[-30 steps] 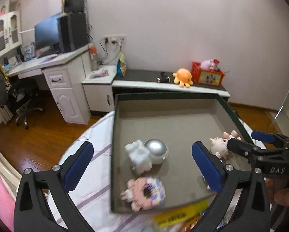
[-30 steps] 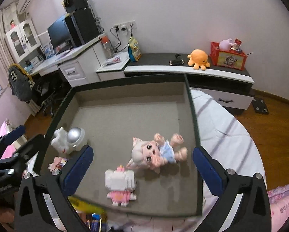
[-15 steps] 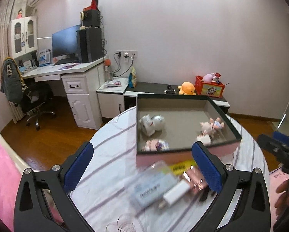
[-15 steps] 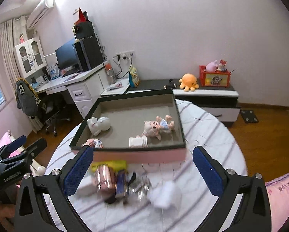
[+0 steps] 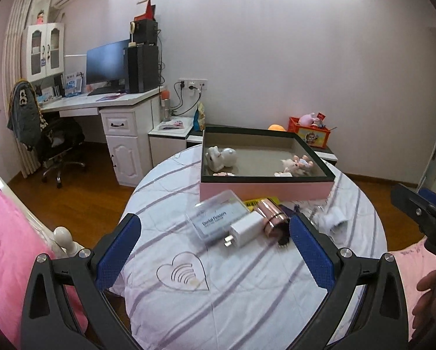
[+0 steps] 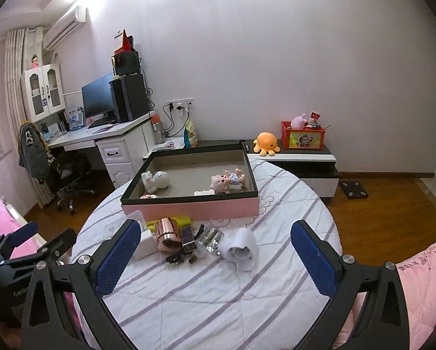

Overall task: Organize rigid objects
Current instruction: 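Withdraw both tools from the box back over the bed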

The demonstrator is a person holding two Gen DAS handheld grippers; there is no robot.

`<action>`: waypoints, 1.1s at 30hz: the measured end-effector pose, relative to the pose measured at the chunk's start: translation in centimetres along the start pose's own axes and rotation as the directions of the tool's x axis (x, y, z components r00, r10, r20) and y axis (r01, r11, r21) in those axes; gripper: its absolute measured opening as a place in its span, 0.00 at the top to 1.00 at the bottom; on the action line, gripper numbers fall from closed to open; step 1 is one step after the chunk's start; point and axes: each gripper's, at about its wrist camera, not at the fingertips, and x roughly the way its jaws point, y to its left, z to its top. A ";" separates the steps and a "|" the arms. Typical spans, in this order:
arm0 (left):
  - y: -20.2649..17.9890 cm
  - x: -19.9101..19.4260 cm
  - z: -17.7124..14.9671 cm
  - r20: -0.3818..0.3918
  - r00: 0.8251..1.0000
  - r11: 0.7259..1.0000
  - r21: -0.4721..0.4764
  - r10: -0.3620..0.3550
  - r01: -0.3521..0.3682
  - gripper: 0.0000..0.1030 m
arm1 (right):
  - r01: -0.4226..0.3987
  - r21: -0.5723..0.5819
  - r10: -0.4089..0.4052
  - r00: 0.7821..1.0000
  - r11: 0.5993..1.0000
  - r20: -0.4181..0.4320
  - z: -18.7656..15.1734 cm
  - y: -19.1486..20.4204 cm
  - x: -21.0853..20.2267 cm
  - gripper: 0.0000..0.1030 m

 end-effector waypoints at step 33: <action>0.8 -1.4 -0.8 -0.019 1.000 1.000 -0.017 0.000 0.000 0.00 | 0.023 0.028 -0.022 0.999 0.999 -0.031 -1.5 -0.8 -1.1 0.00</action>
